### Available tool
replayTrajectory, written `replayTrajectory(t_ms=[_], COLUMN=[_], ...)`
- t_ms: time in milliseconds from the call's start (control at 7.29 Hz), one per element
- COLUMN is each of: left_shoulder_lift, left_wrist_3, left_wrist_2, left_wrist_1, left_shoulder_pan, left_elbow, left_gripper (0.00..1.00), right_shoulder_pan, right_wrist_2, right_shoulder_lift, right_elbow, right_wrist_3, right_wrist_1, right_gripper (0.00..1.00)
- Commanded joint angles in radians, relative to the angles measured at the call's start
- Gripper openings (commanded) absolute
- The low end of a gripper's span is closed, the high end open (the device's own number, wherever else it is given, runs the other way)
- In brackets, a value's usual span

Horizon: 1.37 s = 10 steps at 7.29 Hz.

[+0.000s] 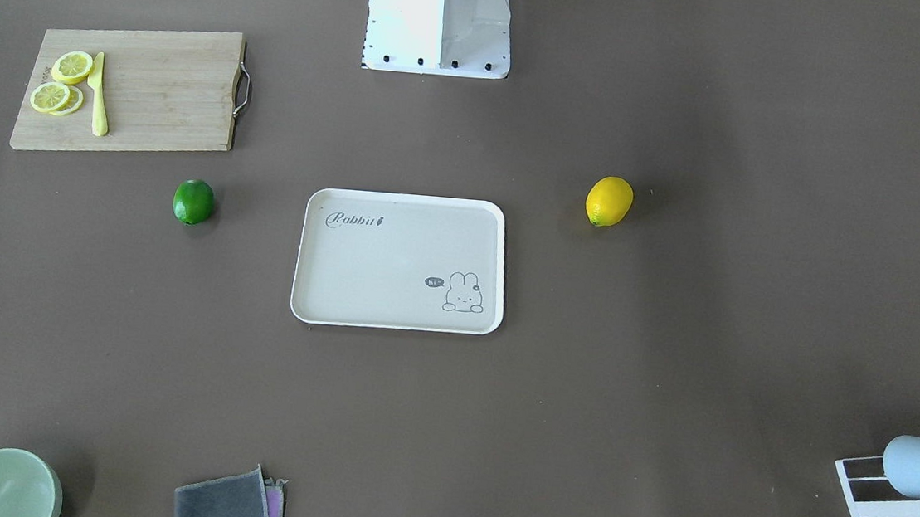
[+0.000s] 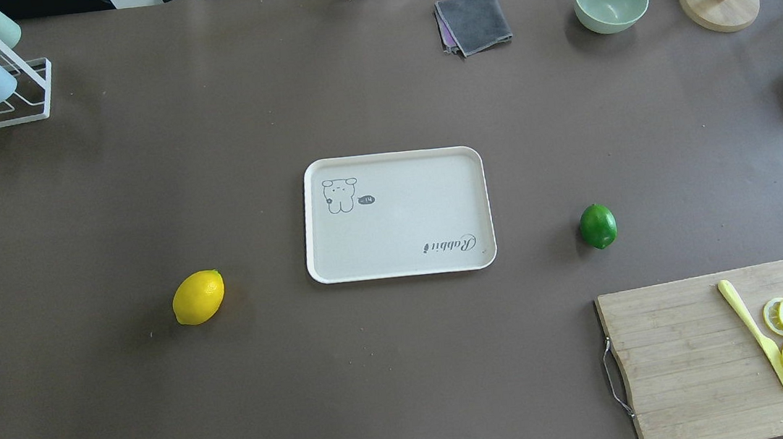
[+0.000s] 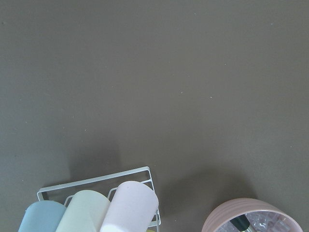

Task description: Place all lemons on tray

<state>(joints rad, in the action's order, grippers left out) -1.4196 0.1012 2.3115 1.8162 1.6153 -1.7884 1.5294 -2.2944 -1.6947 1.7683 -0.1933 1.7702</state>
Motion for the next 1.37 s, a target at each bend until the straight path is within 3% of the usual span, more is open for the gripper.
replayTrajectory(t_ms=[0,1234], left_shoulder_lift=[0.002,0.004], left_wrist_3=[0.000,-0.002], left_wrist_2=[0.000,0.008], left_wrist_1=[0.000,0.000], left_shoulder_pan=[-0.002,-0.002], left_elbow=[0.003,0.007], left_gripper=[0.98,0.98], right_shoulder_pan=[0.000,-0.002], right_wrist_2=[0.001,-0.011], right_shoulder_lift=[0.003,0.015], right_elbow=[-0.001,-0.013], right_wrist_3=[0.000,-0.005], right_wrist_1=[0.000,-0.011], right_gripper=[1.00,1.00])
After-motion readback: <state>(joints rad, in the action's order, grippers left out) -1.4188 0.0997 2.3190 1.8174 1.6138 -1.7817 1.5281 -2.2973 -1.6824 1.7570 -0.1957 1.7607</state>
